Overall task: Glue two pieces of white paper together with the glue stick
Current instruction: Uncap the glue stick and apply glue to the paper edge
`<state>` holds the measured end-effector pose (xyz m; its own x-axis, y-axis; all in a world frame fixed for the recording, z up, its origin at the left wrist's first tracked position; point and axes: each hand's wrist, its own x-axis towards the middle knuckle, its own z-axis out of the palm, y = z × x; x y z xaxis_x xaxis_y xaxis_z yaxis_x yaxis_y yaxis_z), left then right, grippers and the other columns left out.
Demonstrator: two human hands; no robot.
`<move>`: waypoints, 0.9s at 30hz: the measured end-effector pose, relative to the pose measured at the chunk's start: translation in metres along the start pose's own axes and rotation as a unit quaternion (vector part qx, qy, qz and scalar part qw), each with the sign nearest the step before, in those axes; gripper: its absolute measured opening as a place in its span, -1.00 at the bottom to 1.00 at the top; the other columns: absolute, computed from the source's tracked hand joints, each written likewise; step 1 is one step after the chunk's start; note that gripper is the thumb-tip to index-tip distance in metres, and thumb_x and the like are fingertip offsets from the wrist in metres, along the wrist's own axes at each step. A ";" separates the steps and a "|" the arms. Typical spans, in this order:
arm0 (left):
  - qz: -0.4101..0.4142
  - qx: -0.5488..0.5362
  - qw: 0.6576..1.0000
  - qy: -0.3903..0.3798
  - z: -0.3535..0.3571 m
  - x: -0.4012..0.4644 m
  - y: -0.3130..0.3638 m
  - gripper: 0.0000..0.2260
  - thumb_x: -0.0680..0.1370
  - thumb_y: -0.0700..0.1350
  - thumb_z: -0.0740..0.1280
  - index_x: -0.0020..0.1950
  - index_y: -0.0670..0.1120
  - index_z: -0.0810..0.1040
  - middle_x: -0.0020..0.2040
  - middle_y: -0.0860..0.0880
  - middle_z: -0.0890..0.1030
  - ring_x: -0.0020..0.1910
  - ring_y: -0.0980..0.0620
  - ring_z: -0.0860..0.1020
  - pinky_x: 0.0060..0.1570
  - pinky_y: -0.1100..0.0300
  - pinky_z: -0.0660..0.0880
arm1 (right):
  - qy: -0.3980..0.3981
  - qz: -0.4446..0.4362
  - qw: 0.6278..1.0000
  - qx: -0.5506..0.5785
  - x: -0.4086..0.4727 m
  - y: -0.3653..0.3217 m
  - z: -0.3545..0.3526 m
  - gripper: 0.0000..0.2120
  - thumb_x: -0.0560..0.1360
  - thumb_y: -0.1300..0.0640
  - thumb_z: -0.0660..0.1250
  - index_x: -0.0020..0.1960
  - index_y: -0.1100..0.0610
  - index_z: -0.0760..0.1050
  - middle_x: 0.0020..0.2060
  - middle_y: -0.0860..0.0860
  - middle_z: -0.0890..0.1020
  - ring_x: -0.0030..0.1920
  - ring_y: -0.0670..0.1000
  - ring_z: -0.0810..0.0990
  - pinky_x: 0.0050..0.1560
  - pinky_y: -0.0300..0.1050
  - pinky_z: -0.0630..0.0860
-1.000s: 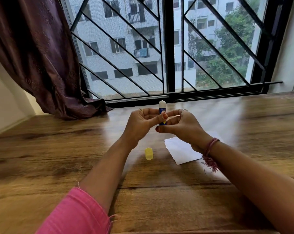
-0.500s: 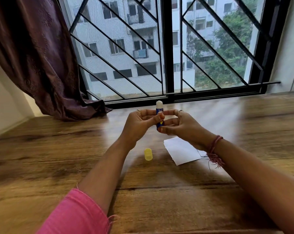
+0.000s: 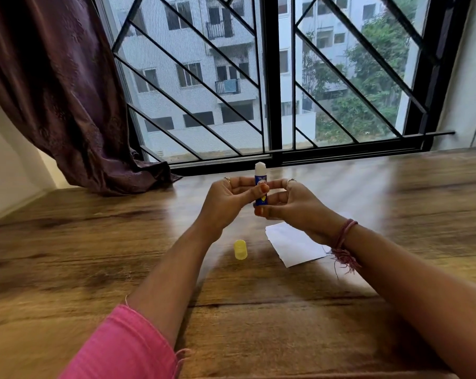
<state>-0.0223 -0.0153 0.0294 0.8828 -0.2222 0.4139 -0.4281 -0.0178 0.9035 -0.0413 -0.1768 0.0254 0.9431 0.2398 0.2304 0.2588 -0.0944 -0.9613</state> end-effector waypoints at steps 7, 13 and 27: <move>0.005 0.006 1.000 -0.003 -0.002 -0.002 0.000 -0.86 0.43 -0.12 0.46 -0.03 -0.06 0.65 -0.12 -0.03 0.72 -0.11 0.05 0.68 -0.15 0.33 0.56 | -0.038 -0.001 0.999 0.014 -0.001 0.001 0.001 -0.56 0.45 0.40 0.36 0.23 0.14 0.29 -0.04 0.17 0.65 -0.05 0.04 0.64 -0.06 -0.18 0.58; 0.002 -0.014 1.000 -0.014 0.001 -0.002 0.000 -0.74 0.33 -0.04 0.47 -0.03 -0.10 0.65 -0.12 -0.03 0.72 -0.09 0.04 0.69 -0.15 0.34 0.55 | 0.035 -0.018 0.996 -0.078 0.001 0.004 0.000 -0.29 0.22 0.15 0.60 0.27 0.15 0.33 -0.19 0.03 0.65 -0.16 -0.04 0.66 -0.16 -0.13 0.61; 0.005 0.009 1.000 -0.006 -0.001 -0.001 -0.003 -0.87 0.43 -0.15 0.47 -0.03 -0.08 0.64 -0.19 0.06 0.72 -0.16 0.16 0.68 -0.23 0.43 0.50 | 0.029 -0.022 0.996 -0.082 0.003 0.005 0.001 -0.55 0.35 0.30 0.50 0.14 0.10 0.39 -0.18 0.06 0.65 -0.04 0.08 0.66 0.09 0.11 0.58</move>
<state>-0.0219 -0.0141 0.0268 0.8761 -0.2340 0.4215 -0.4404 -0.0324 0.8972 -0.0373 -0.1751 0.0217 0.9394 0.1908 0.2847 0.3262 -0.2426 -0.9136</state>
